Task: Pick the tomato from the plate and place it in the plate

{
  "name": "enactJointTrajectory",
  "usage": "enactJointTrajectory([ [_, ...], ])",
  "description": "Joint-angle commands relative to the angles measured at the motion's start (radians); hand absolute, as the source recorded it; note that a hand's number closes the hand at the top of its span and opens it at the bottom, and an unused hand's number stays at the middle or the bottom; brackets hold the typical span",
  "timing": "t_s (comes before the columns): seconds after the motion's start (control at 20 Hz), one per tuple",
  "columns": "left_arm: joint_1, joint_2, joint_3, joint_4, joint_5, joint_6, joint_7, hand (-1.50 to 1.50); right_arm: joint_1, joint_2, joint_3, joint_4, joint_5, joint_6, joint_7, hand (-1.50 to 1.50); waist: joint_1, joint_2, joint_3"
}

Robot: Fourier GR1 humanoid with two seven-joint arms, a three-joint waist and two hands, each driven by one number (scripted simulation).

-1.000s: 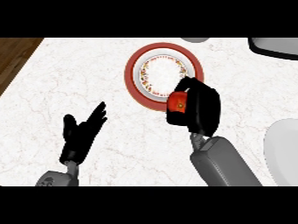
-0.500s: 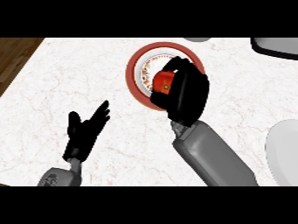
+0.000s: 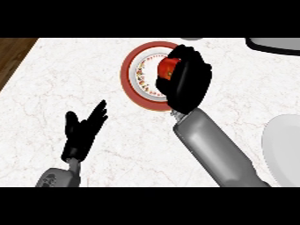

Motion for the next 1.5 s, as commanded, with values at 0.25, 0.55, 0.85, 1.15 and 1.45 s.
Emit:
enactJointTrajectory([
  [0.25, 0.024, 0.028, 0.037, -0.015, 0.013, -0.002, -0.018, 0.0, -0.02, 0.01, -0.077, 0.186, 0.107, -0.26, 0.23, 1.5, -0.031, 0.004, 0.003],
  [0.55, 0.034, 0.013, 0.031, -0.013, 0.014, 0.004, -0.012, 0.0, -0.098, 0.01, -0.182, 0.325, 0.103, -0.348, 0.182, 1.5, -0.044, 0.008, 0.003],
  [0.85, 0.019, -0.011, 0.009, -0.014, 0.002, 0.01, -0.021, 0.0, -0.121, 0.01, -0.292, 0.509, -0.099, -0.248, 0.118, -1.5, -0.029, 0.021, 0.003],
  [1.15, 0.01, 0.001, 0.015, -0.002, -0.002, -0.001, -0.025, 0.0, -0.157, 0.01, -0.27, 0.637, -0.382, -0.357, -0.064, -1.5, -0.014, 0.022, 0.005],
  [1.45, 0.036, 0.009, 0.021, -0.014, 0.018, -0.026, -0.034, 0.0, -0.139, 0.01, -0.228, 0.593, -0.518, -0.554, -0.273, -1.5, -0.015, 0.019, 0.006],
])
